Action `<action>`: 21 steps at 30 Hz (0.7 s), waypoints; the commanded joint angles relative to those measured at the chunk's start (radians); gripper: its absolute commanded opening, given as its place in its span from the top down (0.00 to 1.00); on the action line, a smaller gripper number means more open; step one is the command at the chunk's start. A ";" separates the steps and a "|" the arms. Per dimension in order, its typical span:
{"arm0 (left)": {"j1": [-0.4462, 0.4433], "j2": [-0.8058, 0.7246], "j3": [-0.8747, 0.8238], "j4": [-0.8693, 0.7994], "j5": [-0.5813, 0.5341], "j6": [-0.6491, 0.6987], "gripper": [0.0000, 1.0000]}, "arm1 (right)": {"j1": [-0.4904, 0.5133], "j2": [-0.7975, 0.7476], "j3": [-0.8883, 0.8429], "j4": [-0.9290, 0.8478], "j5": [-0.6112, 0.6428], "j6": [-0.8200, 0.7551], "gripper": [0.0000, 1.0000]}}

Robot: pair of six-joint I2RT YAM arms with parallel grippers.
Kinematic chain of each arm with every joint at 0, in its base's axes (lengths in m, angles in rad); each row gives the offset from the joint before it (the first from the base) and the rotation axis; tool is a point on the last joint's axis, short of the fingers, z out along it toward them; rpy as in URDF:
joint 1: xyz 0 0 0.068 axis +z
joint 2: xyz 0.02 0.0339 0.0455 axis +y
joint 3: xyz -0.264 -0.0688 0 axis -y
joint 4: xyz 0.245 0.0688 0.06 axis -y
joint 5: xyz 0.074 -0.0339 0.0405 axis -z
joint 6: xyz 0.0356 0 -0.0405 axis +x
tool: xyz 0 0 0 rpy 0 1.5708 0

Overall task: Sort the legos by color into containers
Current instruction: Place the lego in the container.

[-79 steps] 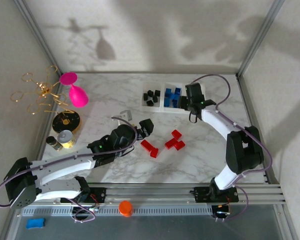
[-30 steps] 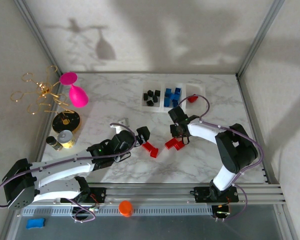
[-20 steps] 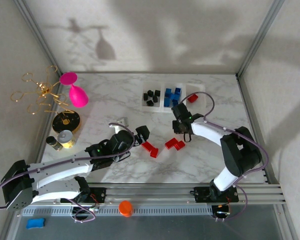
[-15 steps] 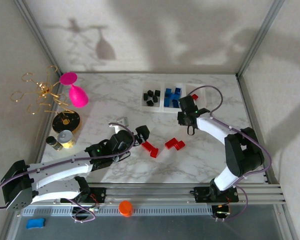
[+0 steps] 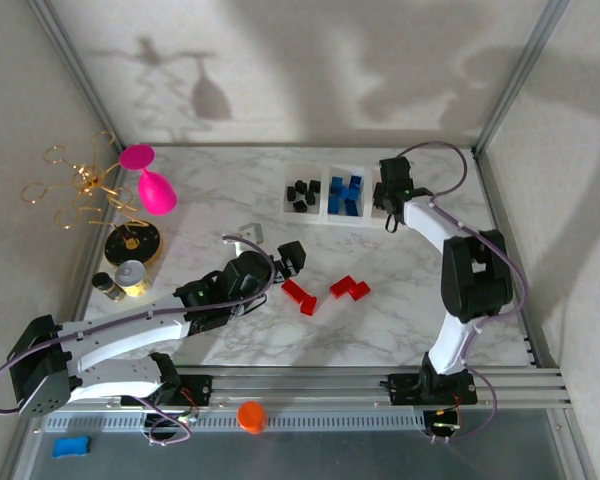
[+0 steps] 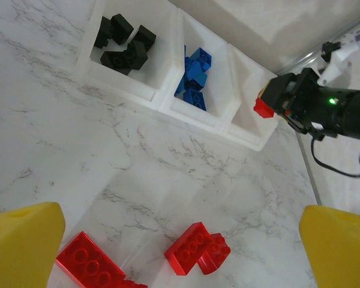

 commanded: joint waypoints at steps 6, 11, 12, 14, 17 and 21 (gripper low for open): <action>0.016 -0.020 0.010 0.014 -0.055 0.026 0.01 | -0.020 0.153 0.166 -0.005 0.071 -0.036 0.68; 0.022 -0.029 -0.007 0.015 -0.054 0.018 0.00 | -0.020 0.135 0.163 0.004 0.082 -0.029 0.56; 0.022 -0.028 -0.008 0.013 -0.050 0.017 0.01 | -0.020 0.131 0.169 -0.004 0.080 -0.026 0.55; 0.023 -0.030 -0.011 0.014 -0.046 0.017 0.00 | -0.018 0.112 0.167 -0.007 0.063 -0.026 0.53; 0.022 -0.037 -0.022 0.018 -0.048 0.010 0.00 | -0.017 0.078 0.159 -0.031 0.044 -0.016 0.50; 0.022 -0.053 -0.030 0.017 -0.042 0.002 0.00 | 0.001 0.010 0.112 -0.051 -0.016 0.010 0.48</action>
